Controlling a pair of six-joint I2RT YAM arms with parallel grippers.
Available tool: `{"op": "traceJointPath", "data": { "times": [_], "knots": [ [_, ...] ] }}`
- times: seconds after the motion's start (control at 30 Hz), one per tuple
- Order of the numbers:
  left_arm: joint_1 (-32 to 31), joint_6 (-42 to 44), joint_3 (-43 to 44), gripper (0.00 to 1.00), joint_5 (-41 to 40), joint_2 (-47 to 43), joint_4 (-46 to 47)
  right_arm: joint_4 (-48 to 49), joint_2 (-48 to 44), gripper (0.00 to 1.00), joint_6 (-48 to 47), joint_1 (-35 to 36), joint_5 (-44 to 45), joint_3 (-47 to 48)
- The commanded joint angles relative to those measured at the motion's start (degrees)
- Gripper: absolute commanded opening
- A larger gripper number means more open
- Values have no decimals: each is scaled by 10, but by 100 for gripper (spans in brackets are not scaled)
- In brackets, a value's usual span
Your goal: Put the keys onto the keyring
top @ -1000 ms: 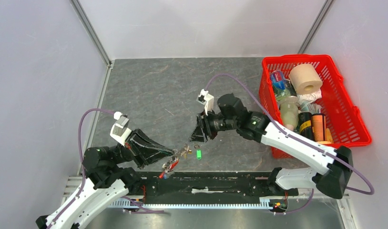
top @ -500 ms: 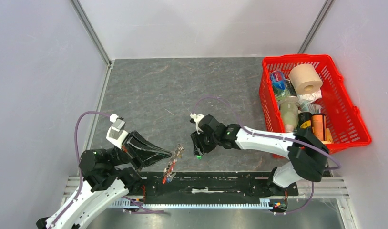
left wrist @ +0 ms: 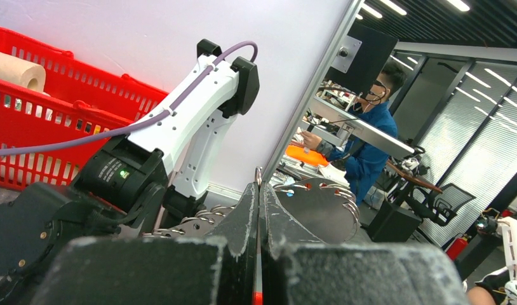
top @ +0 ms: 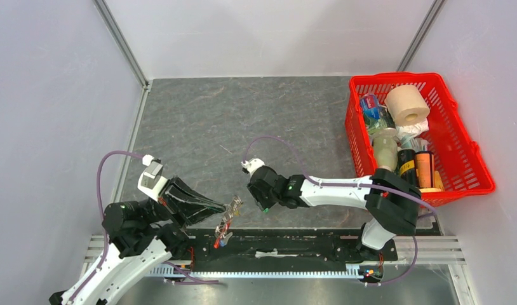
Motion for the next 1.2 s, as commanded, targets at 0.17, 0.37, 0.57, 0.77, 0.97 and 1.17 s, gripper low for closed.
{"op": "traceJointPath", "data": {
  "times": [0.17, 0.37, 0.57, 0.77, 0.97, 1.17],
  "knots": [
    [-1, 14, 30, 2, 2, -11, 6, 11, 36, 37, -18, 25, 114, 36],
    [-1, 14, 32, 2, 3, -16, 0, 10, 56, 33, -15, 27, 136, 47],
    [-1, 17, 33, 2, 2, -21, -6, -4, 74, 30, -15, 29, 140, 60],
    [-1, 18, 32, 2, 2, -22, -7, -11, 81, 29, -13, 32, 141, 60],
    [-1, 18, 31, 2, 2, -24, -7, -20, 85, 28, -8, 34, 151, 60],
    [-1, 18, 31, 2, 2, -25, -7, -27, 90, 23, -6, 37, 160, 59]
  ]
}}
